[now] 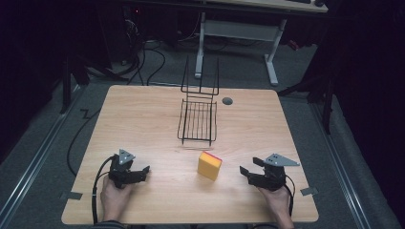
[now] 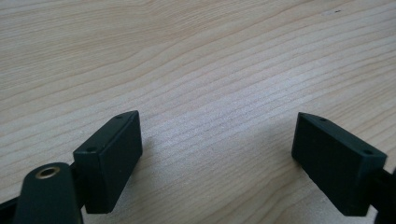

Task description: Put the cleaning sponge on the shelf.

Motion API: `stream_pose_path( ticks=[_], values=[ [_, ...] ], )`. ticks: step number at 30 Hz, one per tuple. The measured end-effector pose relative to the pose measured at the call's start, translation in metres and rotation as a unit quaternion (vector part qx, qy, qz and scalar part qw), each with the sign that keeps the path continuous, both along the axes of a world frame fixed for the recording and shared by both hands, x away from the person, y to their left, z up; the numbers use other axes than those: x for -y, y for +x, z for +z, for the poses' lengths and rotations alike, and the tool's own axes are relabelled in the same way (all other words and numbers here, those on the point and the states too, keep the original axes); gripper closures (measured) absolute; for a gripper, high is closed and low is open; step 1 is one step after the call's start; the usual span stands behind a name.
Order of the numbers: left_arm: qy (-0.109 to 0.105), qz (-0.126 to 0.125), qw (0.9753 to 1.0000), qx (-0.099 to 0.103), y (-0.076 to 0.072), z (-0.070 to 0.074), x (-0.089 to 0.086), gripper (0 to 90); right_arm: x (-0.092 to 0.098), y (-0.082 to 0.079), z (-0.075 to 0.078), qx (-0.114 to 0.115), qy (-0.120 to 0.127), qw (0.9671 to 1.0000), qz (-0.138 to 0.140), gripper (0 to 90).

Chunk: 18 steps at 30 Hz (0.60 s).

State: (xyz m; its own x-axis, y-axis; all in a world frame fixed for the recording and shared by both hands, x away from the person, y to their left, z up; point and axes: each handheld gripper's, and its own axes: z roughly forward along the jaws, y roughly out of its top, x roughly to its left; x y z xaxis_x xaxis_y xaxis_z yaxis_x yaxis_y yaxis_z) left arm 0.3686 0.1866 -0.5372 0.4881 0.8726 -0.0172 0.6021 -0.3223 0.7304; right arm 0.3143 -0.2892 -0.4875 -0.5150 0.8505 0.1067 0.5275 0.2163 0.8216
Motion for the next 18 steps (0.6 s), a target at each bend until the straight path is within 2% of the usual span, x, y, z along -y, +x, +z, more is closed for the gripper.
stream_pose_path(
  ticks=[11, 18],
  values=[
    [0.000, 0.000, 1.0000, 0.000, 0.000, 0.000, 0.000, 16.8, -0.019, -0.005, 0.003, 0.008, 0.000, 0.9989, 0.046, 30.3],
    [0.000, 0.000, 1.0000, 0.000, 0.000, 0.000, 0.000, 16.7, -0.027, -0.007, 0.004, 0.010, -0.002, 0.9979, 0.064, 30.1]
  ],
)
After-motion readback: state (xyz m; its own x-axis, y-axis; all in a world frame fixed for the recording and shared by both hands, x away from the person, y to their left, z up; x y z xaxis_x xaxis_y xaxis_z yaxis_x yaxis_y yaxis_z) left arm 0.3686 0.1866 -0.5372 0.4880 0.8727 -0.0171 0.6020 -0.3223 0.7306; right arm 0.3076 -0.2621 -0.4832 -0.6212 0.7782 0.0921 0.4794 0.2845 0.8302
